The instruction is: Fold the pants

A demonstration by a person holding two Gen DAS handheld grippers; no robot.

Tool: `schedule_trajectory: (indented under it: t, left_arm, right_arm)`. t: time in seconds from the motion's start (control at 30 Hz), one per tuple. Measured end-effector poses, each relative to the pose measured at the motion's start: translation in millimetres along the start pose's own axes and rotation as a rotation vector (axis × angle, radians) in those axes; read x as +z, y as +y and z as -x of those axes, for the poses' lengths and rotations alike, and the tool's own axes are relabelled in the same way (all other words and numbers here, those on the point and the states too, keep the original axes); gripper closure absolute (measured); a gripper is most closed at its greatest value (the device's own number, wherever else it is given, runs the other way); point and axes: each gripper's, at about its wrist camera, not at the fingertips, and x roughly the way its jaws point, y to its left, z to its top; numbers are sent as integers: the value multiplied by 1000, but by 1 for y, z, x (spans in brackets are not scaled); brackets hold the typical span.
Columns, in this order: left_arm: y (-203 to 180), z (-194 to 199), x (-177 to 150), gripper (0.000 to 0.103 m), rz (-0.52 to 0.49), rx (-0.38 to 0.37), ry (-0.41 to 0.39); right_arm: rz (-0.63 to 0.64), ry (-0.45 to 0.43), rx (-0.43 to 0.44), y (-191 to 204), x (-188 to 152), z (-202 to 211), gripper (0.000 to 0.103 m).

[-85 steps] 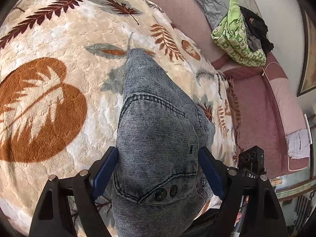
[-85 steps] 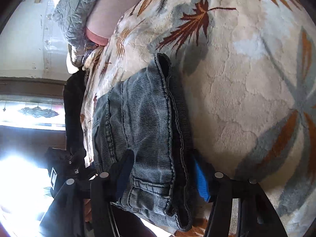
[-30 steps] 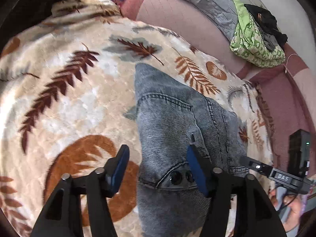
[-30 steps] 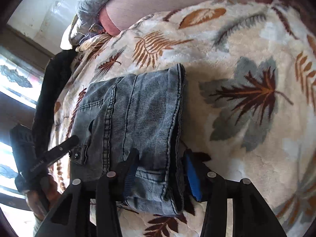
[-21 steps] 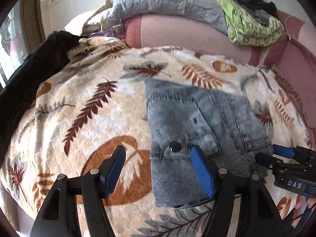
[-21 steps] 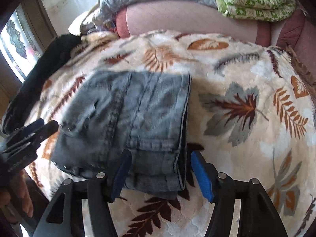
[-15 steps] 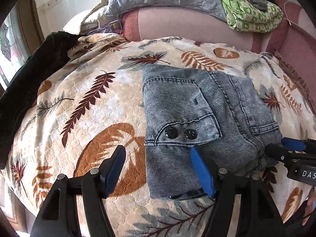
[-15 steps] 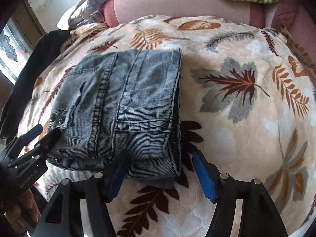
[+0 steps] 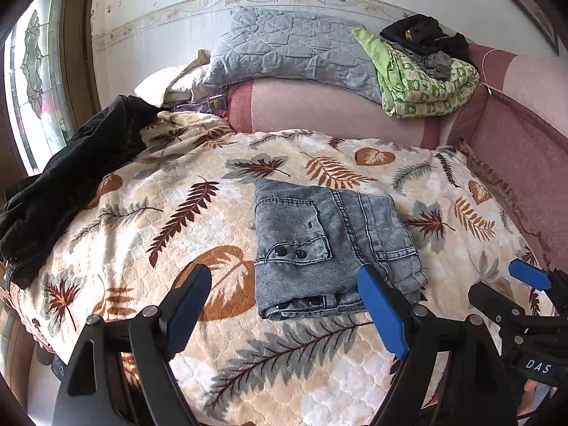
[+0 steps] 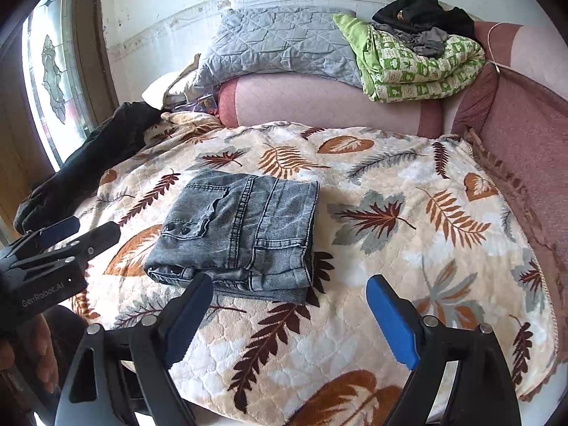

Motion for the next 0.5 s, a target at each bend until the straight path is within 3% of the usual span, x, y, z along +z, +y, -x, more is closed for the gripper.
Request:
schedule_trajectory:
  t: [0.07,0.13,0.5]
  left_arm:
    - [0,5,-4,18,9,14,-5]
    - [-1,9,-7,18,-2,10,-3]
    - [-3,35,-9,18,3,-14,-24]
  right_arm:
    - [16,-2,-6,3,-6,4,10]
    - [45,-7,-12,8,-11,7,0]
    - [60,-24,-14,21,-17,18,0]
